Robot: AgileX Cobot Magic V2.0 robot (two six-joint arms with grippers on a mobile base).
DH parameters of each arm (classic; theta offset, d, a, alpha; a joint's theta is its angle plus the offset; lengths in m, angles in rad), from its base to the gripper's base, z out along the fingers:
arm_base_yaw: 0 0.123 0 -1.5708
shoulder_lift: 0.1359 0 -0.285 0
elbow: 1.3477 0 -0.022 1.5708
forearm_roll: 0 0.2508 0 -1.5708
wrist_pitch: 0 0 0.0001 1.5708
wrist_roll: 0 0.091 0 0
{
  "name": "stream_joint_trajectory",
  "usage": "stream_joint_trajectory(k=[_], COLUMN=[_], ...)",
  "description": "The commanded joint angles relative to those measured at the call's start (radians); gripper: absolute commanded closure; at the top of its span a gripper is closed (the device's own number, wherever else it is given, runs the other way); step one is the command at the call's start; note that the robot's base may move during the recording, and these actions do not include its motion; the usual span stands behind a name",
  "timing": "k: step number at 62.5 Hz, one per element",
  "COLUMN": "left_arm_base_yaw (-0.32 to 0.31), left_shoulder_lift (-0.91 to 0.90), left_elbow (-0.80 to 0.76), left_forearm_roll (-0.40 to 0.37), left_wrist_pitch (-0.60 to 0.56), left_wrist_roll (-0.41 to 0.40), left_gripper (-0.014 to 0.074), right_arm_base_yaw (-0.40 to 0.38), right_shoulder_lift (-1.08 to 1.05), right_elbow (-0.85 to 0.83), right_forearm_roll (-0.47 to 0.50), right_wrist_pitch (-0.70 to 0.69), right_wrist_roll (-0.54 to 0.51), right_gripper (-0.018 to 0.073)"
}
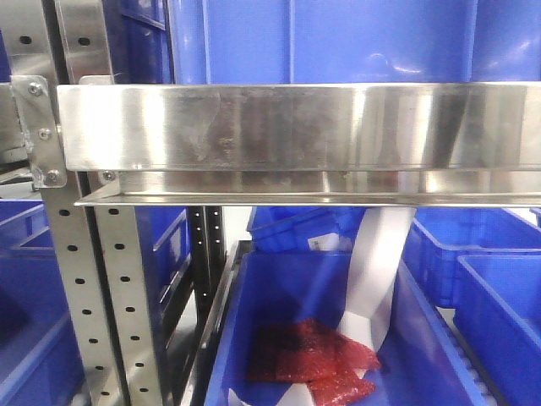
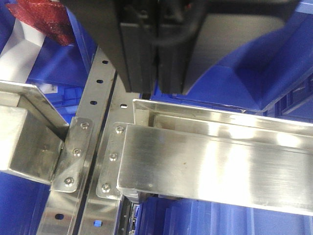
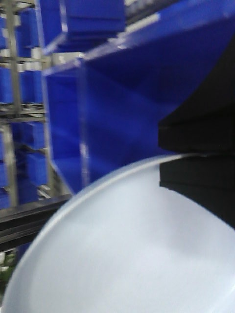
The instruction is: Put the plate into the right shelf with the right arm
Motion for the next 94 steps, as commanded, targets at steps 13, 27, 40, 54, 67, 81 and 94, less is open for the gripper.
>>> stream_joint_trajectory(k=[13,27,40,54,67,81,94], left_arm_base_yaw=[-0.002,-0.002,-0.002,-0.002,-0.002,-0.002,-0.002], left_shoulder_lift=[-0.01,-0.01,-0.01,-0.01,-0.01,-0.01,-0.01], left_elbow=[0.01,0.01,0.01,0.01,0.01,0.01,0.01], left_forearm_roll=[-0.008,-0.008,-0.008,-0.008,-0.008,-0.008,-0.008], left_wrist_pitch=[-0.09,-0.09,-0.09,-0.09,-0.09,-0.09,-0.09], left_wrist_roll=[-0.007,-0.007,-0.007,-0.007,-0.007,-0.007,-0.007], left_gripper=[0.0724,0.0724,0.0724,0.0724,0.0724,0.0724,0.0724], right_arm_base_yaw=[0.015,0.013,0.006,-0.039,-0.108,-0.137,-0.137], right_shoulder_lift=[-0.035,-0.039,-0.076,-0.239,-0.464,-0.758,-1.056], right_elbow=[-0.046,-0.046,-0.024,0.138,0.404,0.708,0.937], right_forearm_roll=[0.013,0.015,0.013,-0.127,-0.157,-0.162,-0.162], right_wrist_pitch=[-0.054,-0.077,-0.071,-0.105,-0.109,-0.116,-0.113], right_wrist_roll=[-0.004,-0.004,-0.005,-0.006,-0.006,-0.006,-0.006], right_gripper=[0.0112,0.0326,0.0508,0.0508,0.0508,0.0508,0.0508])
